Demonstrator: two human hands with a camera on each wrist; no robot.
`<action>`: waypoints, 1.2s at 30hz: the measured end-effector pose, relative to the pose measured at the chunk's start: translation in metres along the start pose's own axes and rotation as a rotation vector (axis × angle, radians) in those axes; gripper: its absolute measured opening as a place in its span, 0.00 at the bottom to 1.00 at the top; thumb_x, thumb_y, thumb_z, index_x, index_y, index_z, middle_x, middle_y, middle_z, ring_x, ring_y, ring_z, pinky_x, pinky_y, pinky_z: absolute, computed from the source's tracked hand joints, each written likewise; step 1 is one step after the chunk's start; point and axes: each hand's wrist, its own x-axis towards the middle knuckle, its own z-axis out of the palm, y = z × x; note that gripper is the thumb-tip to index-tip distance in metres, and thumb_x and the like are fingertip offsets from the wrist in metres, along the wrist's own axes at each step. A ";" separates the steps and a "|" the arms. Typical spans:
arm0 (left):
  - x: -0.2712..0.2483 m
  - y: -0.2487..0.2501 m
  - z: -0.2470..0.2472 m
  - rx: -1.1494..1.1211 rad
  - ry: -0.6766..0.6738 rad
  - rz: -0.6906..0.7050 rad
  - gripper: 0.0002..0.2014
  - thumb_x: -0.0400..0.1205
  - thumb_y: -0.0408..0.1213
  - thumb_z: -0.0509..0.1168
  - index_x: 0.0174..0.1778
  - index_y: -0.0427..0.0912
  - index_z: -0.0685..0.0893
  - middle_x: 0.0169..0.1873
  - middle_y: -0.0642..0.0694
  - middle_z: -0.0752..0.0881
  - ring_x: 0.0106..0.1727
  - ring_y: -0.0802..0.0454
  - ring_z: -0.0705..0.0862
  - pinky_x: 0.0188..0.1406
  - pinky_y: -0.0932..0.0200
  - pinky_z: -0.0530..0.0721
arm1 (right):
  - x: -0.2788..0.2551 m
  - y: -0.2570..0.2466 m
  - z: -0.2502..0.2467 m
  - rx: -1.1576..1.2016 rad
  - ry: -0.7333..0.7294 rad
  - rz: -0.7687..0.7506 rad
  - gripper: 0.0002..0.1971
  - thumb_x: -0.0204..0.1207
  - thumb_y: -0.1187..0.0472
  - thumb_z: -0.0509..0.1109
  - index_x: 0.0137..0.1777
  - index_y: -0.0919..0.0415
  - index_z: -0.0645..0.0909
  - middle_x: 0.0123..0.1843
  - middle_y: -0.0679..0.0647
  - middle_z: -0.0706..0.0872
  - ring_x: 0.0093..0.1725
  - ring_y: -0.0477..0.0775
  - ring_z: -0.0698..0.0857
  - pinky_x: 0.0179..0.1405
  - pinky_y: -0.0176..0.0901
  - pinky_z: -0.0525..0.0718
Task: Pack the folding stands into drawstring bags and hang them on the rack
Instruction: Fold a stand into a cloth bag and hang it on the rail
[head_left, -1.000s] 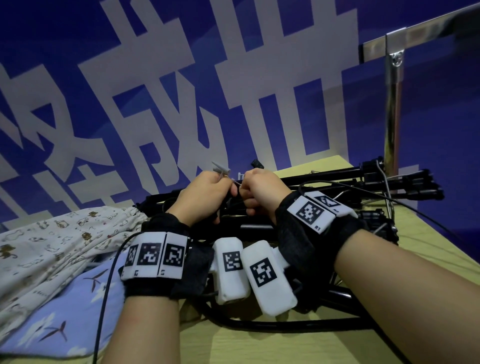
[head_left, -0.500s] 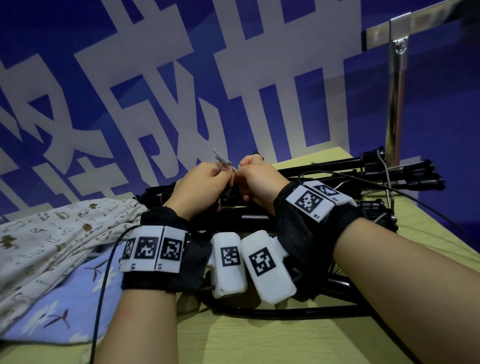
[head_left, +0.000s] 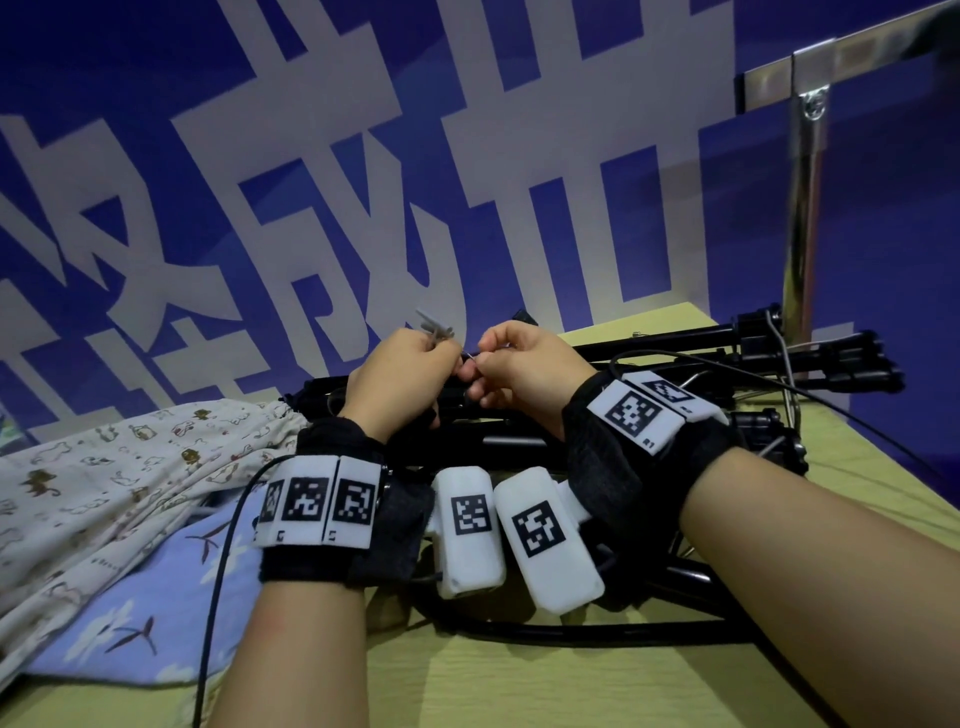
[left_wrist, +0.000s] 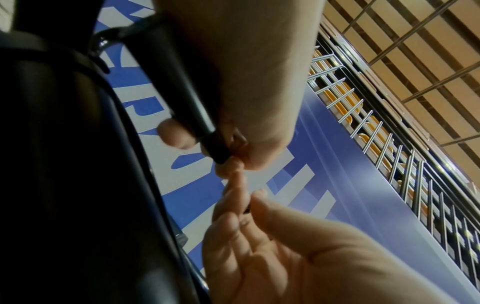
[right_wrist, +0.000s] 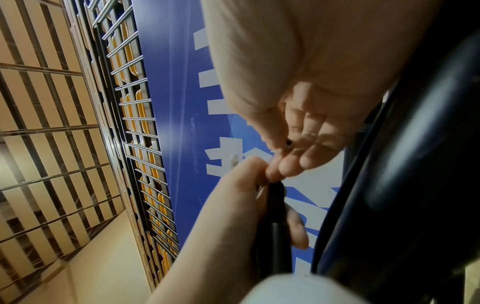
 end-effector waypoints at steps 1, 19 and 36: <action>0.000 0.001 0.000 0.006 -0.007 0.001 0.16 0.80 0.44 0.56 0.31 0.44 0.82 0.14 0.46 0.78 0.21 0.47 0.79 0.44 0.46 0.82 | 0.000 0.001 0.000 0.003 0.002 -0.007 0.13 0.79 0.78 0.56 0.39 0.60 0.66 0.32 0.58 0.78 0.27 0.51 0.76 0.26 0.36 0.76; 0.002 -0.005 0.001 0.008 -0.002 0.068 0.16 0.82 0.43 0.57 0.29 0.45 0.80 0.16 0.45 0.79 0.19 0.48 0.78 0.37 0.50 0.78 | -0.003 0.001 -0.004 0.077 0.037 -0.016 0.12 0.79 0.76 0.61 0.40 0.60 0.67 0.31 0.60 0.82 0.20 0.47 0.81 0.22 0.34 0.82; 0.001 -0.008 0.003 0.278 -0.062 0.116 0.19 0.84 0.46 0.56 0.26 0.47 0.76 0.23 0.50 0.80 0.33 0.46 0.81 0.39 0.56 0.74 | -0.007 -0.002 -0.002 -0.074 -0.062 0.090 0.13 0.83 0.72 0.57 0.63 0.79 0.73 0.32 0.59 0.81 0.30 0.52 0.82 0.29 0.34 0.84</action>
